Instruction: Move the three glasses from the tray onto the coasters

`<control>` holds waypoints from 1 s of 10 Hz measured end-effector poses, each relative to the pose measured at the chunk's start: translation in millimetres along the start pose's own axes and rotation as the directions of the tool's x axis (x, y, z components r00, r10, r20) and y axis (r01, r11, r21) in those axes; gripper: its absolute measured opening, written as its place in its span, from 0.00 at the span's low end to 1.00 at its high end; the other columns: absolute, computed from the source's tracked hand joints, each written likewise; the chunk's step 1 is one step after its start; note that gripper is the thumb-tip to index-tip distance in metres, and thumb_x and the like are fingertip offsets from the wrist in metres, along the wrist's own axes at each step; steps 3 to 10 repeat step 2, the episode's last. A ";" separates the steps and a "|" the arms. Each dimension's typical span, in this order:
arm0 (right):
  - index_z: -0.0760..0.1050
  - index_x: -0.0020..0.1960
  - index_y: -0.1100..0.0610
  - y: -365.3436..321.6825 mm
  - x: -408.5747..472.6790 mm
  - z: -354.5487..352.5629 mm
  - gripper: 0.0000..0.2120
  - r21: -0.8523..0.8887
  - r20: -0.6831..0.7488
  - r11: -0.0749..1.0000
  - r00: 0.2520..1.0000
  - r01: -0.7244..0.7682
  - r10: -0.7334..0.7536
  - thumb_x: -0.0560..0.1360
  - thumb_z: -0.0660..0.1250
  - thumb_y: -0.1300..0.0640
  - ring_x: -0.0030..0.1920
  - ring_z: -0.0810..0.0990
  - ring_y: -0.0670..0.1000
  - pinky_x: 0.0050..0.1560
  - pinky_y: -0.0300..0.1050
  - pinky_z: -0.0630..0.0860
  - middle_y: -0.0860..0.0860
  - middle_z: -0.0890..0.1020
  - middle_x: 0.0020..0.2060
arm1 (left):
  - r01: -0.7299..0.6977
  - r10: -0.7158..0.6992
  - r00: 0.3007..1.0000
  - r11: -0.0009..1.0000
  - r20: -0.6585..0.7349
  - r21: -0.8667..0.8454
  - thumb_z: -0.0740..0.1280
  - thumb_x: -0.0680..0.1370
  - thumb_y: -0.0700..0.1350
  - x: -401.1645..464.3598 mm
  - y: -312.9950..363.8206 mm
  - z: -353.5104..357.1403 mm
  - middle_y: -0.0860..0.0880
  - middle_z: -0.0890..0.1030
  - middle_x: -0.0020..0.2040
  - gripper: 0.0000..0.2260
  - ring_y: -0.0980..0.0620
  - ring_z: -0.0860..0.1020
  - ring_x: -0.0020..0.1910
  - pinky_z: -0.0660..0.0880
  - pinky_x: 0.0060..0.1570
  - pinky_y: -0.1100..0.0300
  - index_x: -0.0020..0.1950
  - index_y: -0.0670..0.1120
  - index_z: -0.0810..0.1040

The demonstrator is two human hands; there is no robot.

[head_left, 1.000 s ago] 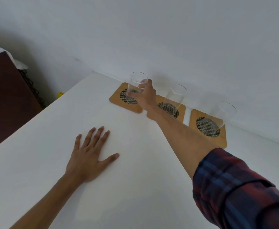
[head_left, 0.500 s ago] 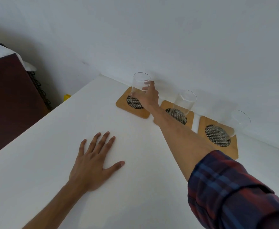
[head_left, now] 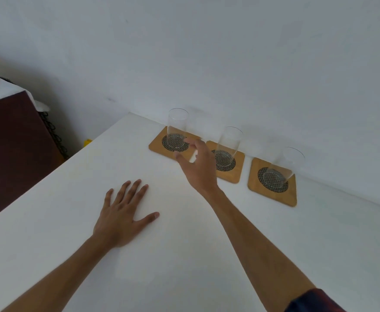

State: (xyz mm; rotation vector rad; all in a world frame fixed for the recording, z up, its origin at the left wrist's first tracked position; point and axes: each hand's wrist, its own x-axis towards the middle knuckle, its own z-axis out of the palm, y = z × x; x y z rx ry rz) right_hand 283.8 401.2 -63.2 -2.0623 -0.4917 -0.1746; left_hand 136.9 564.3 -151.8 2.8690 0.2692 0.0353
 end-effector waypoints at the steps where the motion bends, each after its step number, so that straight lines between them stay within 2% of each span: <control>1: 0.80 0.55 0.55 -1.9 -21.0 -24.0 0.13 -0.043 0.014 0.999 1.000 0.012 -0.011 0.73 0.73 0.51 0.51 0.83 0.46 0.54 0.51 0.81 0.46 0.85 0.51 | -0.002 0.002 1.000 1.000 -0.005 0.008 0.42 0.71 0.75 -0.6 2.6 1.5 0.55 0.48 0.80 0.39 0.53 0.43 0.78 0.42 0.76 0.44 0.78 0.58 0.45; 2: 0.81 0.50 0.53 -2.1 -54.2 -63.2 0.09 -0.122 0.000 0.992 0.999 0.034 -0.034 0.73 0.72 0.49 0.44 0.84 0.43 0.48 0.50 0.82 0.44 0.86 0.43 | -0.005 0.006 1.000 1.000 -0.016 0.020 0.41 0.70 0.76 -1.0 -0.5 0.8 0.55 0.49 0.80 0.39 0.53 0.45 0.78 0.43 0.75 0.44 0.77 0.58 0.47; 10: 0.81 0.50 0.53 -2.1 -54.2 -63.2 0.09 -0.122 0.000 0.992 0.999 0.034 -0.034 0.73 0.72 0.49 0.44 0.84 0.43 0.48 0.50 0.82 0.44 0.86 0.43 | -0.005 0.006 1.000 1.000 -0.016 0.020 0.41 0.70 0.76 -1.0 -0.5 0.8 0.55 0.49 0.80 0.39 0.53 0.45 0.78 0.43 0.75 0.44 0.77 0.58 0.47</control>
